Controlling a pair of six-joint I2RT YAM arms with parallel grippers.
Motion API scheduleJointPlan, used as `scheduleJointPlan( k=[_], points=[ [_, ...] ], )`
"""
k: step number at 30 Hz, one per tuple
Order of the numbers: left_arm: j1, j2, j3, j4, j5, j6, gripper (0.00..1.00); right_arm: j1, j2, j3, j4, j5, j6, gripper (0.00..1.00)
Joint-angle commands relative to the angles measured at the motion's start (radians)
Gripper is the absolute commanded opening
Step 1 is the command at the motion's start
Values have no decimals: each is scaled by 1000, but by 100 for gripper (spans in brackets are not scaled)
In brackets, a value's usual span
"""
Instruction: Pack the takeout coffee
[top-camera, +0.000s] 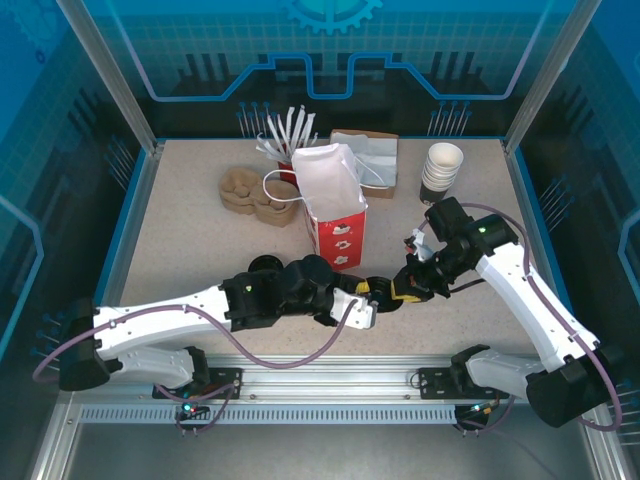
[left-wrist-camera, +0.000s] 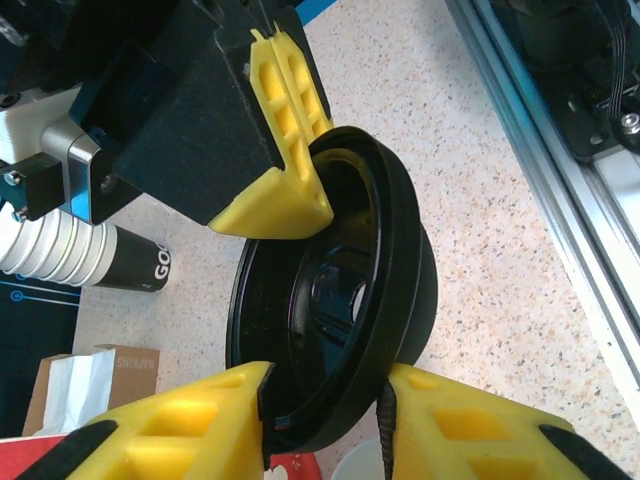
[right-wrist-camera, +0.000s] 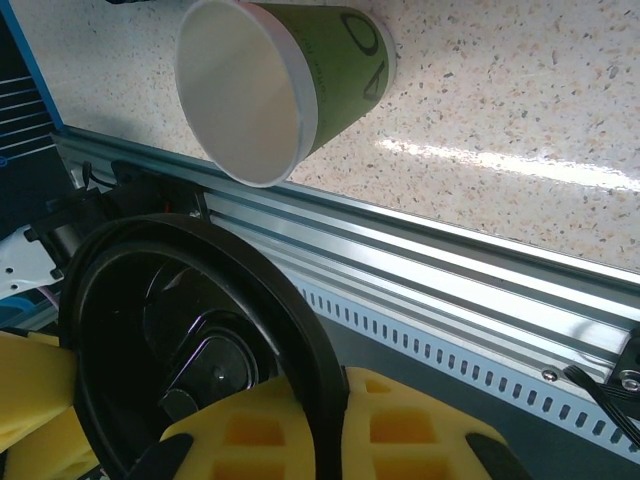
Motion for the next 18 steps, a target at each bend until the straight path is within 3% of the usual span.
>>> scheduleJointPlan(
  k=[1, 12, 14, 18],
  points=[
    [-7, 31, 44, -5, -82, 59, 30, -3, -11, 2, -30, -58, -17, 0],
    [-12, 64, 64, 13, -128, 81, 20, -2, -16, 8, -19, -71, -8, 0],
    [-13, 63, 70, 9, -127, 68, 12, -2, -15, 11, -19, -70, -10, 0],
    [-12, 65, 75, -9, -118, 41, 10, -5, -25, 37, -24, -12, -4, 11]
  ],
)
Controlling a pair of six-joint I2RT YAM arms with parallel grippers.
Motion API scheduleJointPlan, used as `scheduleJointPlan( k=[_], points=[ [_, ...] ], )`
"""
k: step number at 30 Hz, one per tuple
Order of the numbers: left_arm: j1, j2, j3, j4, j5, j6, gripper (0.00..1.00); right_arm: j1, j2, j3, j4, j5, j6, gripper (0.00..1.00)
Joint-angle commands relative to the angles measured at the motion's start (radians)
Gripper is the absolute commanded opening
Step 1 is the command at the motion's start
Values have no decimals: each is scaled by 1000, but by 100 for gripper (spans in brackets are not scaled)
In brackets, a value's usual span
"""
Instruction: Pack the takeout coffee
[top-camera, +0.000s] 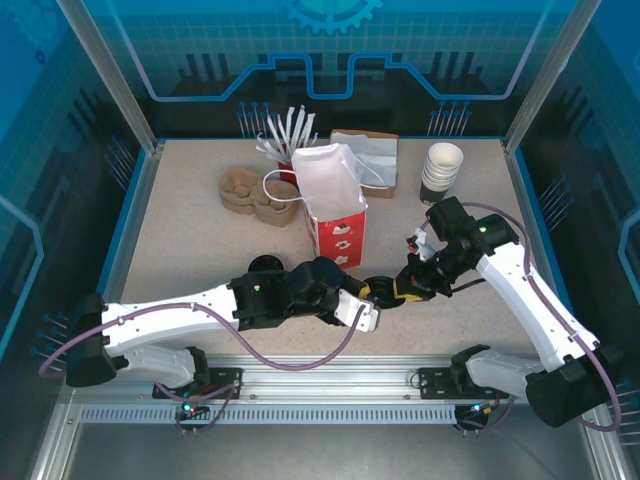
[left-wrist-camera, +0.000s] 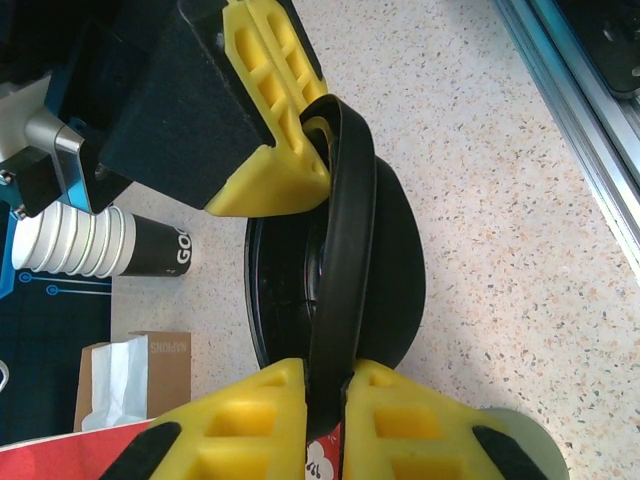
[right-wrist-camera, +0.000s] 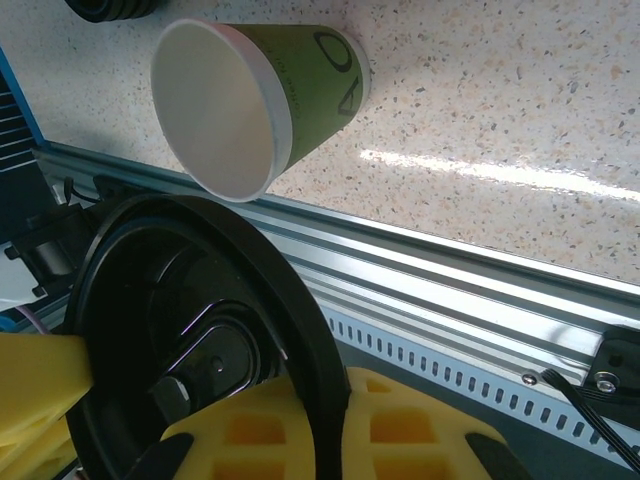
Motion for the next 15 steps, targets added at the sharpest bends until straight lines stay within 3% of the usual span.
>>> scheduleJointPlan(
  k=[1, 5, 15],
  points=[
    [4, 19, 38, 22, -35, -48, 10, -2, -34, 44, -21, -30, 1, 15],
    [3, 5, 36, 17, -33, -96, 10, -39, -74, 70, 2, -18, 7, 31],
    [18, -18, 69, -14, -19, -305, 10, -145, -181, 129, 10, 64, -22, 41]
  ],
)
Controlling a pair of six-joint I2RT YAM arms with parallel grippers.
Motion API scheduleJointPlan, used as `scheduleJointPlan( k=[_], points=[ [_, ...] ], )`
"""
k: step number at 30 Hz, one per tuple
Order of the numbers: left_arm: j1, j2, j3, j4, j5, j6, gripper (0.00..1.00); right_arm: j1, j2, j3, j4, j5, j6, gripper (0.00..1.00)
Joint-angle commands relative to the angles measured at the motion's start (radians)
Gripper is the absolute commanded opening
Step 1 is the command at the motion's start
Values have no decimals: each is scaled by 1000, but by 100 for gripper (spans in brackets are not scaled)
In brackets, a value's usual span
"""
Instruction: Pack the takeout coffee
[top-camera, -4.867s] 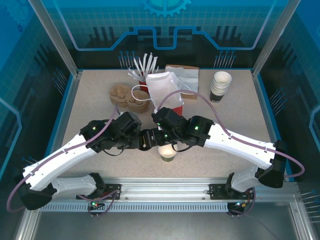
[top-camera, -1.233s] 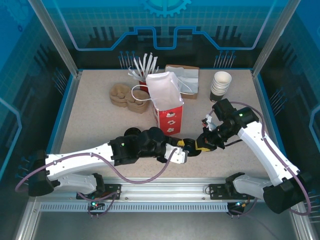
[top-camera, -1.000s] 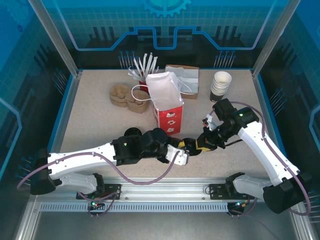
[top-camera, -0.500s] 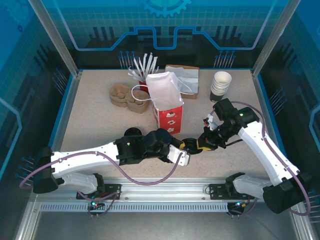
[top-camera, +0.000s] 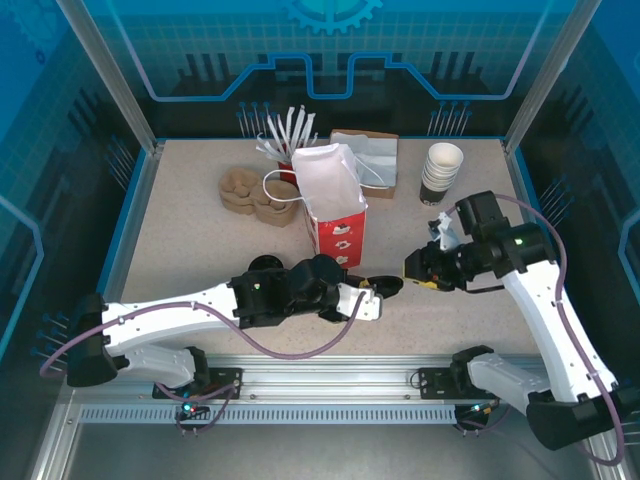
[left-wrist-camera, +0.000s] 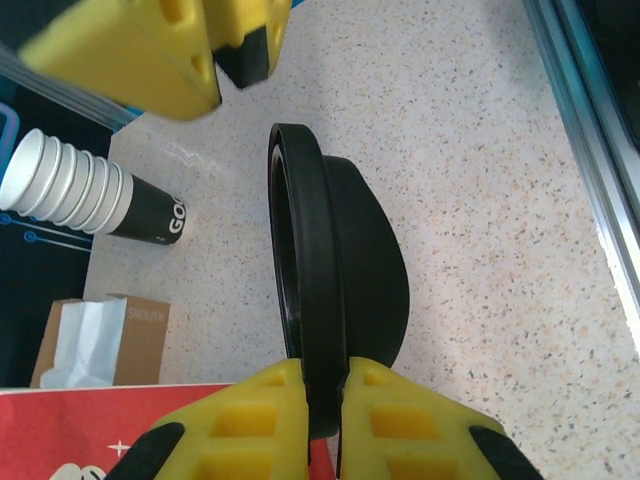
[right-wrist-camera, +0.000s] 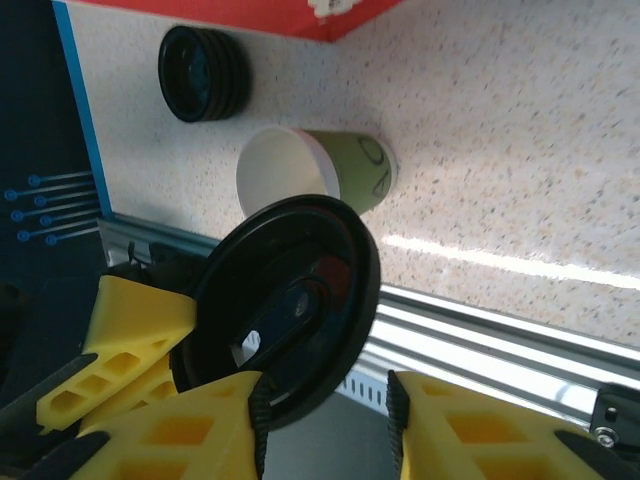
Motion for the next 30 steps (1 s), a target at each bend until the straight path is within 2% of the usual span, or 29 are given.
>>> scheduleJointPlan(
  k=[1, 8, 14, 21, 26, 30],
  points=[
    [14, -26, 57, -23, 5, -131, 10, -40, -61, 39, 9, 28, -29, 41],
    [49, -91, 43, -40, 59, -305, 11, -82, -139, 23, 48, 34, -83, 40],
    [66, -137, 24, -65, 91, -435, 10, -84, -192, -6, 129, -15, -95, 40],
    [88, -222, -26, -79, 110, -645, 10, -83, -278, -54, 215, 12, -96, 39],
    [111, -263, -46, -125, 138, -804, 10, -83, -300, -127, 282, -51, -103, 38],
    [158, -284, -59, -170, 235, -931, 10, -82, -298, -206, 357, -138, -81, 39]
  ],
)
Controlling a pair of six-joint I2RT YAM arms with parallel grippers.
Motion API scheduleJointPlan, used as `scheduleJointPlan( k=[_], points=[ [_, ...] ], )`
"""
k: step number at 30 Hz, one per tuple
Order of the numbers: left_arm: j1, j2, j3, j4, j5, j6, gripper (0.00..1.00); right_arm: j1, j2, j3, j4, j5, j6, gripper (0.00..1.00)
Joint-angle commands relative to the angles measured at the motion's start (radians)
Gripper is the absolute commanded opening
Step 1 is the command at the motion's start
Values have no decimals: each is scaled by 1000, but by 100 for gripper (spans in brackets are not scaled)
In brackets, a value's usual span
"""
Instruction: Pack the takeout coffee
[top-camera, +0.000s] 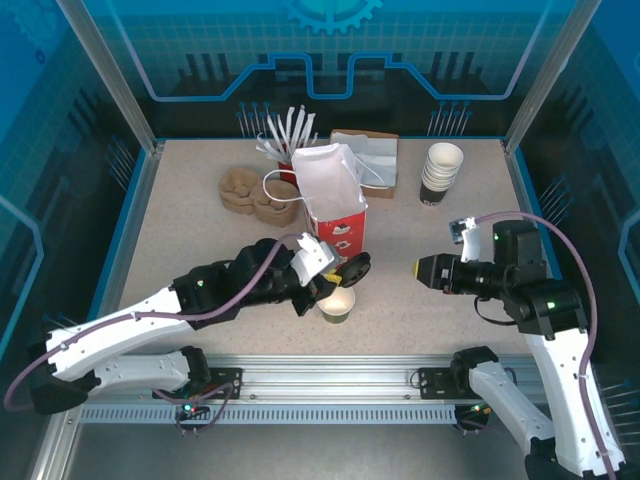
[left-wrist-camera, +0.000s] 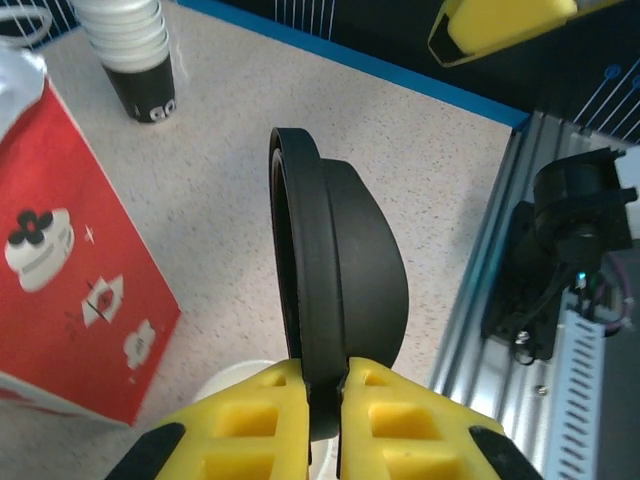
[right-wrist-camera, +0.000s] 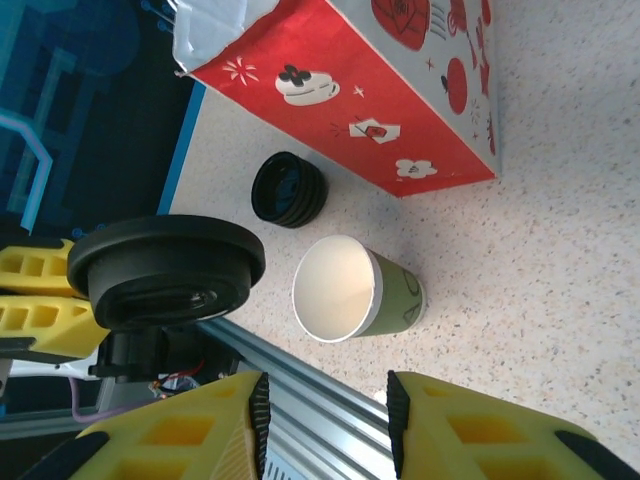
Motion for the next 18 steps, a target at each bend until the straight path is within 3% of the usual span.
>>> scheduleJointPlan(
  k=[1, 18],
  points=[
    [41, -27, -23, -62, 115, -175, 10, -11, 1, -63, 104, -101, 12, 39],
    [277, -49, -175, -34, 437, -524, 9, 44, 70, -284, 318, -191, 149, 39]
  ],
)
